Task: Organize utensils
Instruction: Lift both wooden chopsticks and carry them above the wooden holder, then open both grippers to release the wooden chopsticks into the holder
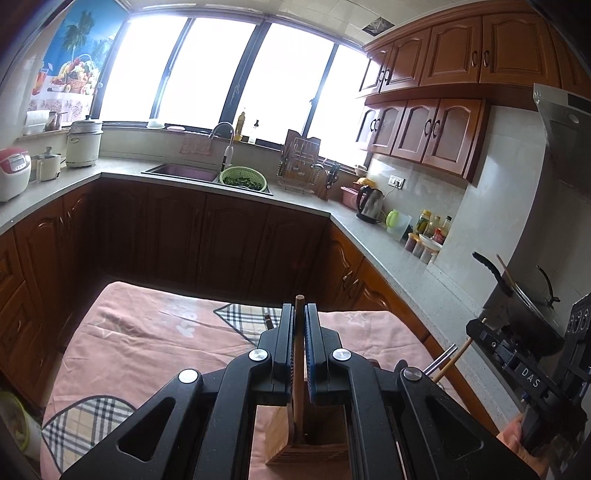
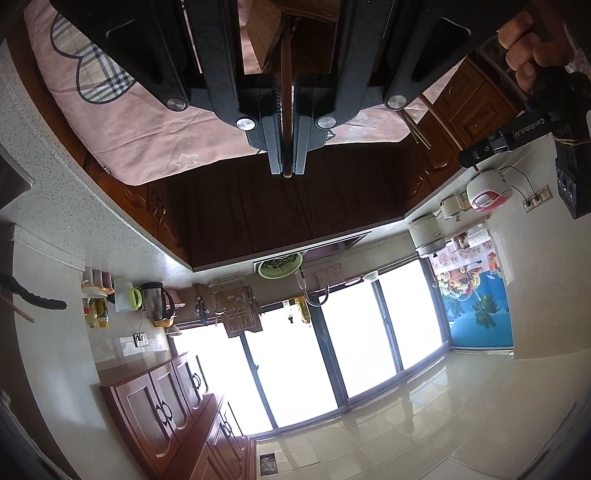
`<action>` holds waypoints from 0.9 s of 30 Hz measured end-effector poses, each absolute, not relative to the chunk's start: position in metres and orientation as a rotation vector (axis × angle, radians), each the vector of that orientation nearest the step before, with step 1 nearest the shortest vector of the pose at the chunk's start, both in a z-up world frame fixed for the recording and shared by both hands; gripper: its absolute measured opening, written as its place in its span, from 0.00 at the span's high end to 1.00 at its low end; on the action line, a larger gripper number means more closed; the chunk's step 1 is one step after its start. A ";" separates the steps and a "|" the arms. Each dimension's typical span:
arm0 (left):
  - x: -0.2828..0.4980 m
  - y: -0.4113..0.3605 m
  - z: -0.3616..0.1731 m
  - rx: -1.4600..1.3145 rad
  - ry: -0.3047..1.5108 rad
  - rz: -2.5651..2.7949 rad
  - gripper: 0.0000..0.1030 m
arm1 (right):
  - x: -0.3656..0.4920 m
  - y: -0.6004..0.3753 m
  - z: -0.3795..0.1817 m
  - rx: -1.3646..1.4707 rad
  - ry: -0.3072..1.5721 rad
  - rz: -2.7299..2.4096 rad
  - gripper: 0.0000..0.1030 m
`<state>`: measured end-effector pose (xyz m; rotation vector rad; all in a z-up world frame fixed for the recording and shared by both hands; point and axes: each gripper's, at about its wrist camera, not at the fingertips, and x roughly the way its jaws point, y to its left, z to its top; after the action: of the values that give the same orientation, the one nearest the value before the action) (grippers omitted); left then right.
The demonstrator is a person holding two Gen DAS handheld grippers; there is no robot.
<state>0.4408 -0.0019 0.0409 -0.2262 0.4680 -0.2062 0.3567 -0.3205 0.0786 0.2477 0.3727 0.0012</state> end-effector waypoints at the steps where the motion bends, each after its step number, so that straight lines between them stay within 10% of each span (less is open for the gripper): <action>1: 0.444 -0.003 0.039 -0.221 0.478 -0.206 0.96 | 0.358 -0.320 0.076 0.247 0.382 0.002 0.96; 27: 0.459 -0.010 0.031 -0.208 0.534 -0.204 0.96 | 0.364 -0.322 0.058 0.267 0.425 -0.021 0.95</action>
<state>0.4589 -0.0096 0.0311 -0.2084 0.5338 -0.2035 0.3637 -0.3220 0.0583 0.2673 0.4245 -0.0212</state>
